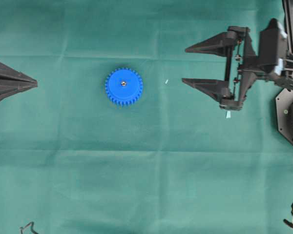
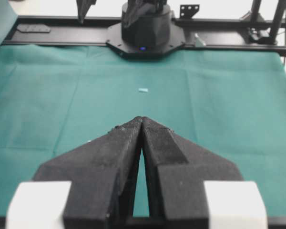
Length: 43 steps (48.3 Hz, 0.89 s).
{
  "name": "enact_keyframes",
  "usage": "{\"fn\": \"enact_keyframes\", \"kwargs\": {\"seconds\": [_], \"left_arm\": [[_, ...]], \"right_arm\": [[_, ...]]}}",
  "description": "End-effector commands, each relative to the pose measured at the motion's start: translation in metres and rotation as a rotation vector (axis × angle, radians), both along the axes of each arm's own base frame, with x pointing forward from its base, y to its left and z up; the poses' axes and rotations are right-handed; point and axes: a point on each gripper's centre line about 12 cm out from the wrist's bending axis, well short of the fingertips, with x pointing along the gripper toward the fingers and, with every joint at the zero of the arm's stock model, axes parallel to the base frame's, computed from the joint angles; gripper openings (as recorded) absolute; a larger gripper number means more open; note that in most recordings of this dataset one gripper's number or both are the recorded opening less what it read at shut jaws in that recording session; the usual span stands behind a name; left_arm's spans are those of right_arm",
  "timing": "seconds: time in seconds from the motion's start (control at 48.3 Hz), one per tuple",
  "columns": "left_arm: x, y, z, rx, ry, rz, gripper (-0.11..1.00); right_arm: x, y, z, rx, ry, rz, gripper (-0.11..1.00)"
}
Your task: Insert the shaft into the center hole of the gear.
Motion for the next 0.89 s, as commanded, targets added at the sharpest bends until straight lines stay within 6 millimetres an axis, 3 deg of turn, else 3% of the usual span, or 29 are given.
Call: {"fn": "enact_keyframes", "kwargs": {"seconds": [0.0,0.869], "left_arm": [[0.0022,-0.0004,0.0104,0.003,-0.026,-0.002,0.00],[0.0025,-0.0001,0.0095,0.003,-0.020,0.000,0.00]], "right_arm": [[-0.0040,0.0003,0.0058,-0.006,-0.028,-0.001,0.86],[-0.0065,0.0014,0.0051,-0.009,-0.031,0.002,0.85]]}}
